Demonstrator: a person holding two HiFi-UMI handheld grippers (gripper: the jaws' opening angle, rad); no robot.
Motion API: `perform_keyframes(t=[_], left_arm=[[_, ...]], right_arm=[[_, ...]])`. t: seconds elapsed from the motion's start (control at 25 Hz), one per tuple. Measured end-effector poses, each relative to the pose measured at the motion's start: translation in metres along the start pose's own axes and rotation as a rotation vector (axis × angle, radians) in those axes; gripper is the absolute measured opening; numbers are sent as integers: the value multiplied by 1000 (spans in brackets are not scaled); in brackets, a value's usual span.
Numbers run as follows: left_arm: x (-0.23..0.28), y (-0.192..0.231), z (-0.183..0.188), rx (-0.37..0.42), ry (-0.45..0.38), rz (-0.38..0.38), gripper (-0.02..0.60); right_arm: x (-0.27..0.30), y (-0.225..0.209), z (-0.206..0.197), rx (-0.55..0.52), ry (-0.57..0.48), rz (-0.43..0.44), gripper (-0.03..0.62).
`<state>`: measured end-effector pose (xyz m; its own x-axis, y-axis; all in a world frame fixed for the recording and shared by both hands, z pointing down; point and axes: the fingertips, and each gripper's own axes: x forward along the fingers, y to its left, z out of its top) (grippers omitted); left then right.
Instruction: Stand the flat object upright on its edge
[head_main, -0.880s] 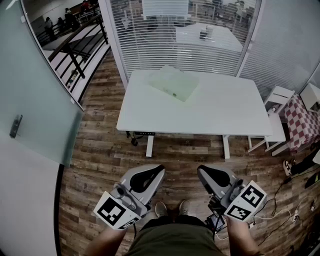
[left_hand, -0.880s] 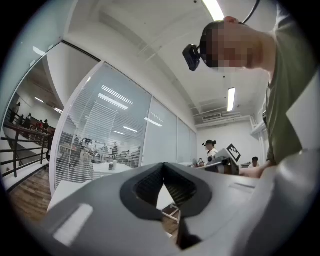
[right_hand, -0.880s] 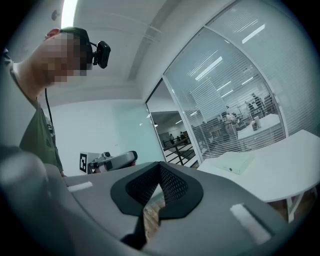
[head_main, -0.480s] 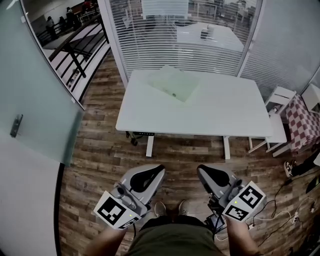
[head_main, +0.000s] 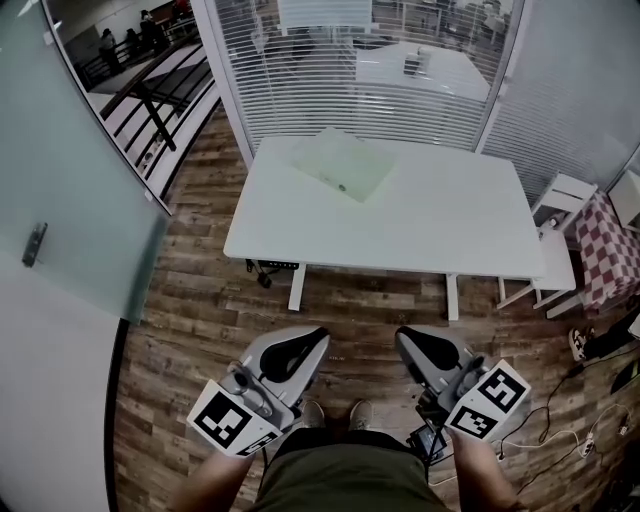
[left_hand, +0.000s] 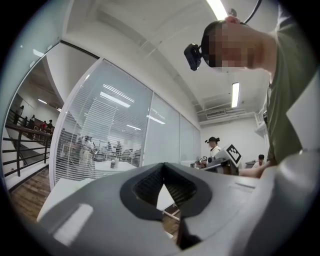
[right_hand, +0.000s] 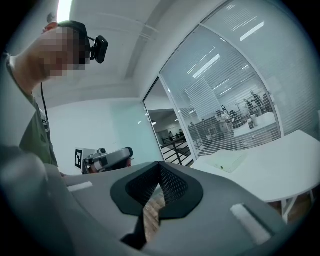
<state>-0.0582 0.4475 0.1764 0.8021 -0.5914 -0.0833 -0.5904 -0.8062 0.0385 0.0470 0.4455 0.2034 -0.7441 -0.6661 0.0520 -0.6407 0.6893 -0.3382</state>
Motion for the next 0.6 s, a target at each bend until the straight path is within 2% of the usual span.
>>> perform_keyframes(t=[0.36, 0.6], left_arm=[[30, -32, -4, 26, 6, 26, 0], [42, -35, -6, 30, 17, 38, 0]], right_arm=[[-35, -25, 11, -4, -11, 37, 9], [-40, -39, 14, 5, -12, 44, 9]])
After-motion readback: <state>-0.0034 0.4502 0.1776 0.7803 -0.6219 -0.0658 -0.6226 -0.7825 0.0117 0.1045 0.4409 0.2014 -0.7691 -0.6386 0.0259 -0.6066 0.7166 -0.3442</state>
